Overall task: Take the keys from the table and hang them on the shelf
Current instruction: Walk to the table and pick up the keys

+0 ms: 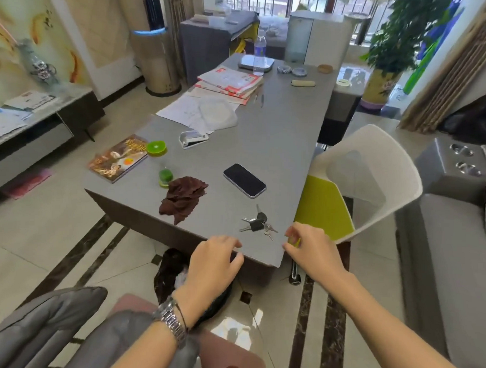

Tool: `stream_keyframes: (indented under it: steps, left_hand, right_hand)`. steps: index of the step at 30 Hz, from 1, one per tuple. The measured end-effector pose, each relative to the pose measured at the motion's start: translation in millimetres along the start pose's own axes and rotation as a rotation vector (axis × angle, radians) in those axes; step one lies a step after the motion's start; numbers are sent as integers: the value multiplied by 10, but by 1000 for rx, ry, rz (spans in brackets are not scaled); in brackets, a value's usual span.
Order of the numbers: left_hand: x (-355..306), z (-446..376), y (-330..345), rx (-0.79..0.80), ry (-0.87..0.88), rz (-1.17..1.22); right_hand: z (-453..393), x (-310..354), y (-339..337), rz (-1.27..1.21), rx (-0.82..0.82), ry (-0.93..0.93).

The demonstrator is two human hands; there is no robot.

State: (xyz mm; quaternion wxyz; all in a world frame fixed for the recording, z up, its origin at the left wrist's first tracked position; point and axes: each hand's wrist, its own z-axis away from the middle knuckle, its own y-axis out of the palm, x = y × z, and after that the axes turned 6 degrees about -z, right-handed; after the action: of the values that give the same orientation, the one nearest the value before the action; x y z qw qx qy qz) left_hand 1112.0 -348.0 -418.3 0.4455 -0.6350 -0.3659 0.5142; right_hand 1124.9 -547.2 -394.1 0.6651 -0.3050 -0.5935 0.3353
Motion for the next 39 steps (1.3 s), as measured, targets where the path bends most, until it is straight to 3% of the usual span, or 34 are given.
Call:
stream_keyframes:
  steps: [9, 18, 28, 39]
  left_hand:
    - [182, -462, 835, 33, 28, 115]
    - [309, -565, 1210, 7, 26, 103]
    - [401, -536, 1332, -62, 53, 128]
    - [463, -529, 1253, -29, 125, 118]
  right_hand:
    - [-703, -263, 577, -40, 35, 132]
    - [-979, -415, 897, -82, -20, 113]
    - [-1067, -487, 1018, 12, -33, 53]
    - [-1052, -400, 858, 109, -132, 3]
